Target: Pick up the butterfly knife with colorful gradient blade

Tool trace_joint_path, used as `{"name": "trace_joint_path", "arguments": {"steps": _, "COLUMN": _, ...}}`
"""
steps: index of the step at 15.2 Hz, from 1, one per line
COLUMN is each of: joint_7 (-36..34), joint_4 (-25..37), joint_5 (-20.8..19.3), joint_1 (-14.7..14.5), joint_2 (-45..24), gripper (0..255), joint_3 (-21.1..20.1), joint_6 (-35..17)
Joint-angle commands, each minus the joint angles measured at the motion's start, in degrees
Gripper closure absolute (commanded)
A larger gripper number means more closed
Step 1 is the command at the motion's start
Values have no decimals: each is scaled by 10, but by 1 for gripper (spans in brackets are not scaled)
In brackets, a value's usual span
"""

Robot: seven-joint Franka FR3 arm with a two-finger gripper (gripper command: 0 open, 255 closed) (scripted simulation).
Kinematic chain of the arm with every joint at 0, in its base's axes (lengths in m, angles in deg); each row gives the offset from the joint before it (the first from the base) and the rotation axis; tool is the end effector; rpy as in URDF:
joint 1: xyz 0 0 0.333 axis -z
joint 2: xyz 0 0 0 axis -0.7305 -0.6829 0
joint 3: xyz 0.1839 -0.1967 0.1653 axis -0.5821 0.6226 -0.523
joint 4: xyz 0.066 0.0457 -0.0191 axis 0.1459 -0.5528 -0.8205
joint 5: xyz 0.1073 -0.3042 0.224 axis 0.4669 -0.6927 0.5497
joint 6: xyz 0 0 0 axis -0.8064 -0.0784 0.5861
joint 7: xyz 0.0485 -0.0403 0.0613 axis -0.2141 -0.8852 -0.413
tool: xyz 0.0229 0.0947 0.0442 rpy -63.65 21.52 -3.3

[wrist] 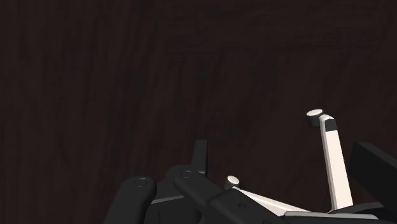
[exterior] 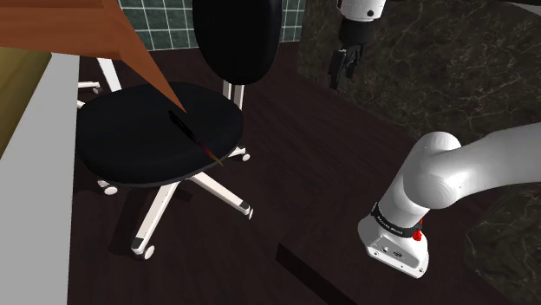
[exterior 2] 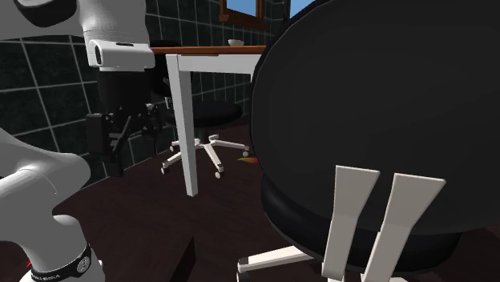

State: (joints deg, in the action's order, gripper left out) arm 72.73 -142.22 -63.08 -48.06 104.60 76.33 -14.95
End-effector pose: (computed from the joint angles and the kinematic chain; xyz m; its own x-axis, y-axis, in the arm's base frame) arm 0.2986 -0.0214 0.5993 0.9997 -0.0253 0.0034 -0.0255 -0.9954 0.0928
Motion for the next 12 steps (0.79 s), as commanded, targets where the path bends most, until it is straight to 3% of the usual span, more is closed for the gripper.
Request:
{"name": "trace_joint_path", "arguments": {"steps": 1, "joint_7": 0, "joint_4": 0, "joint_5": 0, "joint_1": 0, "joint_2": 0, "gripper": 0, "joint_3": 0, "joint_6": 0}}
{"name": "trace_joint_path", "arguments": {"steps": 12, "joint_7": -123, "joint_4": 37, "joint_5": 63, "joint_1": -30, "joint_2": -147, "gripper": 0, "joint_3": -89, "joint_6": -130}}
